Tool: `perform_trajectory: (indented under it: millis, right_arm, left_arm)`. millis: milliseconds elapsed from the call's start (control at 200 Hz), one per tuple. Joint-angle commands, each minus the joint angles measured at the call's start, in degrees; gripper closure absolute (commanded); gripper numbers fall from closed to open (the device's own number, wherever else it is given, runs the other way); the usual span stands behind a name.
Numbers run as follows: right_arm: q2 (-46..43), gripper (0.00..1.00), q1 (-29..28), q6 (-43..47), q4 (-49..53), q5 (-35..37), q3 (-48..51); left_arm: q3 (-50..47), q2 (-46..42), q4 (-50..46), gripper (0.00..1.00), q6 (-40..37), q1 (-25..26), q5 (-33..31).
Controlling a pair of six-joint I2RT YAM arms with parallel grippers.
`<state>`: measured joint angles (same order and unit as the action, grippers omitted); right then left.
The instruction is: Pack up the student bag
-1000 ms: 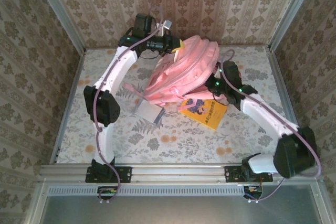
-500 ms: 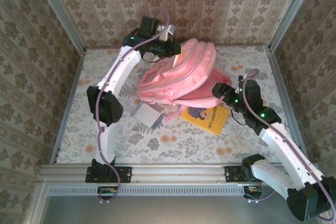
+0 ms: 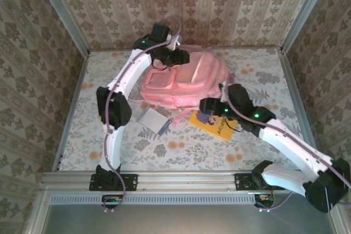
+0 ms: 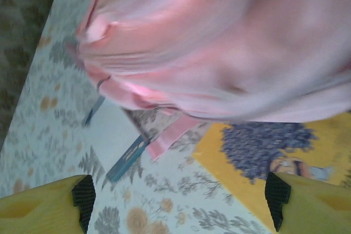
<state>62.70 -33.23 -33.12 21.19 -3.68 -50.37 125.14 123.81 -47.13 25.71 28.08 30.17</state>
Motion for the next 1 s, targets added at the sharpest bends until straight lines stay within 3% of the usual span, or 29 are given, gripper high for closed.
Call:
perform_trajectory:
  millis: [0,195,335,405,545,695,870,995]
  right_arm:
    - [6.42,0.18,-4.80,6.16,0.82,-0.70,-5.37]
    - [24.39,0.19,-11.12,8.69,0.78,-4.18,-15.48]
    - [37.47,0.18,-14.66,10.04,2.86,-4.60,-24.90]
    - [42.58,0.18,-15.75,9.33,4.67,-3.39,-29.33]
    - [45.62,0.14,-15.93,0.74,4.08,-1.72,-30.01]
    - [42.44,0.11,-14.85,-14.24,-6.86,-8.18,-20.96]
    - [42.46,0.12,-14.23,-31.83,-20.11,-12.90,-12.55]
    - [43.14,0.14,-14.32,-41.34,-27.74,-12.23,-8.10]
  left_arm:
    - [-15.83,-15.30,9.35,0.46,5.11,-1.54,-2.86]
    - [-48.54,-38.27,20.87,0.38,17.64,-10.39,-5.69]
    - [-67.70,-48.32,24.92,0.35,25.46,-16.30,-4.77]
    - [-73.94,-50.47,27.29,0.29,26.80,-18.95,-4.81]
    - [-75.97,-47.36,29.42,0.29,23.33,-22.81,-5.06]
    - [-71.57,-38.38,32.03,0.29,17.35,-22.01,-4.57]
    - [-71.30,-30.88,36.79,0.32,20.52,-22.10,-1.96]
    - [-71.43,-28.31,37.81,0.32,21.82,-21.42,-1.84]
